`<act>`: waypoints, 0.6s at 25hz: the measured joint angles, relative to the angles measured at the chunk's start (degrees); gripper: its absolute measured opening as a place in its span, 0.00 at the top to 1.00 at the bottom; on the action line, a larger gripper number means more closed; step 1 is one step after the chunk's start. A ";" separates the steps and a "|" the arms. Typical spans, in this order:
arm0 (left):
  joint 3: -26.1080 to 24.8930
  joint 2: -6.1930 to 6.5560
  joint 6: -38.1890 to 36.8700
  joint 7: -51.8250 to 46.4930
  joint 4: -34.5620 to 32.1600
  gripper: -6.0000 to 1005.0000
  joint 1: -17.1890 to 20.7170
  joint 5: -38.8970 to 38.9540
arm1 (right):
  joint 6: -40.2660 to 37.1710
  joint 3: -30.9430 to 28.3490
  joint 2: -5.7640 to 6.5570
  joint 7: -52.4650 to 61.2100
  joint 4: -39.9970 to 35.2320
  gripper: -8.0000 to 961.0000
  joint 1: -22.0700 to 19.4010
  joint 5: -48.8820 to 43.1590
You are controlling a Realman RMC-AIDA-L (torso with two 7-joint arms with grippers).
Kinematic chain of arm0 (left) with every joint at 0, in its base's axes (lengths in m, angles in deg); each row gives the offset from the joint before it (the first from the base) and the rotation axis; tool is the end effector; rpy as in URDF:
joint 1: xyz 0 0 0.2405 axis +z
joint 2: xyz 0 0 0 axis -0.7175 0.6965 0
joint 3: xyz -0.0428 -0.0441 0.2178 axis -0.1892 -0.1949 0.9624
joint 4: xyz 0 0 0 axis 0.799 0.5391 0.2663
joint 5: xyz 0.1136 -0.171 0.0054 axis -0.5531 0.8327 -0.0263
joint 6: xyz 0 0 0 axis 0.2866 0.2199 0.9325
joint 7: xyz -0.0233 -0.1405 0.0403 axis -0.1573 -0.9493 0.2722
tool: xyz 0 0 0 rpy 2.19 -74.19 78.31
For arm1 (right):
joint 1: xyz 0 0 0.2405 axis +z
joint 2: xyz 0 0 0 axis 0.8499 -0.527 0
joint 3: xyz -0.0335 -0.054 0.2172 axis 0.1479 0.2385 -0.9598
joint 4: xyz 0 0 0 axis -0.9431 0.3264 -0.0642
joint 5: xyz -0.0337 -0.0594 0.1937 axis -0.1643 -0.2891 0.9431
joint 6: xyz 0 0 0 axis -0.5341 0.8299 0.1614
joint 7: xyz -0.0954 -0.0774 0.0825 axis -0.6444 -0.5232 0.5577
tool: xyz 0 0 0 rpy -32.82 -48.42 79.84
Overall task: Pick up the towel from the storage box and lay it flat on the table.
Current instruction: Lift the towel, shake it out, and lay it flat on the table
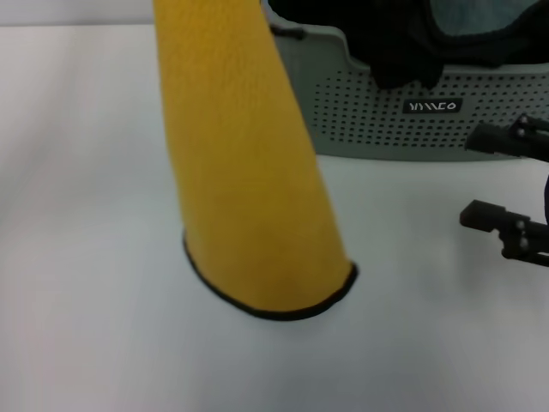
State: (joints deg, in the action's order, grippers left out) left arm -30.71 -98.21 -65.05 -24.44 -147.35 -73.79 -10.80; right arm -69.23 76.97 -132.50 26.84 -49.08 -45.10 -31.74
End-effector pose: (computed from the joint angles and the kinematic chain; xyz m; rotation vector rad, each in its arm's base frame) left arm -0.1076 0.2913 0.1573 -2.5933 -0.0344 -1.6354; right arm 0.1862 0.2456 0.0657 -2.5909 -0.1132 1.3209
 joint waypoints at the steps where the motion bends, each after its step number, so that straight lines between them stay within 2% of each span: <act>1: 0.02 -0.04 0.00 0.00 0.23 0.98 0.08 -0.02 | 2.49 1.79 0.03 -0.93 -3.81 0.34 -1.64 0.89; 4: 0.08 -0.25 -0.14 0.23 1.58 0.98 0.47 -0.10 | 8.01 4.50 0.11 -2.76 -10.73 0.34 -4.16 1.44; 7: 0.10 -0.40 -0.35 0.46 2.37 0.98 0.50 -0.11 | 13.22 5.42 0.23 -3.42 -16.57 0.41 -5.06 1.64; 10: 0.12 -0.50 -0.36 0.63 2.80 0.98 0.46 -0.16 | 19.85 7.22 0.32 -4.19 -20.96 0.49 -4.56 1.52; 15: 0.20 -0.41 -0.45 1.82 3.76 0.98 0.69 -0.62 | 33.77 14.62 0.38 -5.47 -24.73 0.49 -1.20 -0.87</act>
State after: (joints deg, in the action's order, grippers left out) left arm -30.51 -98.62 -65.50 -22.62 -143.58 -73.10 -11.42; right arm -35.46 91.59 -132.12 21.37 -73.81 -46.30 -32.61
